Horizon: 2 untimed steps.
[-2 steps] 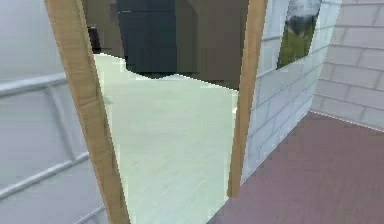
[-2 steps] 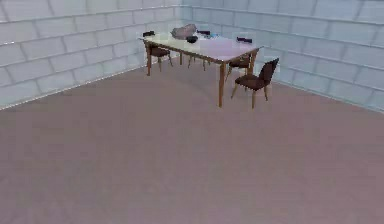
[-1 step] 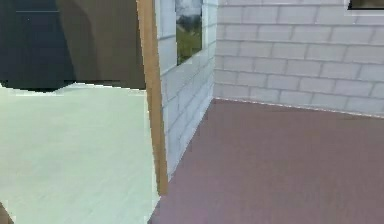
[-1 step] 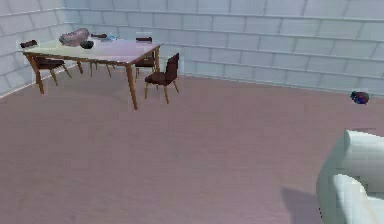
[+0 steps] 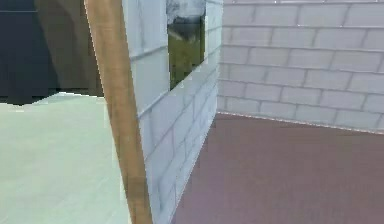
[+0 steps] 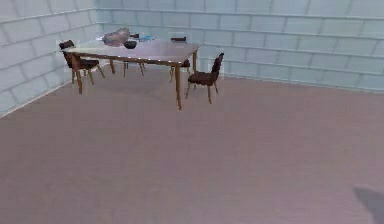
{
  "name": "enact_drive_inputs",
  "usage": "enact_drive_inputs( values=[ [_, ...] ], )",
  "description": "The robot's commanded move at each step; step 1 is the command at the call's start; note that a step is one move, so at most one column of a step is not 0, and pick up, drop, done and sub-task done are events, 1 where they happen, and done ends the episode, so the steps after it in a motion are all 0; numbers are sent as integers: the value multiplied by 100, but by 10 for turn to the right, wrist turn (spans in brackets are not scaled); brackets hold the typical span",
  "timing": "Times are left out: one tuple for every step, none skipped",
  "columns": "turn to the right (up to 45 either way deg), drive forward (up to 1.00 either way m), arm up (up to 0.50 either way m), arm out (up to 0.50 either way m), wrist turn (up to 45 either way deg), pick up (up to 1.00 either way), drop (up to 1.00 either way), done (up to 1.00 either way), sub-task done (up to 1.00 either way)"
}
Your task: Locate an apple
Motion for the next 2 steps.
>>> enact_drive_inputs(
  values=[
    [-450,0,0,0,0,0,0,0,0],
    [-90,0,0,0,0,0,0,0,0]
  ],
)
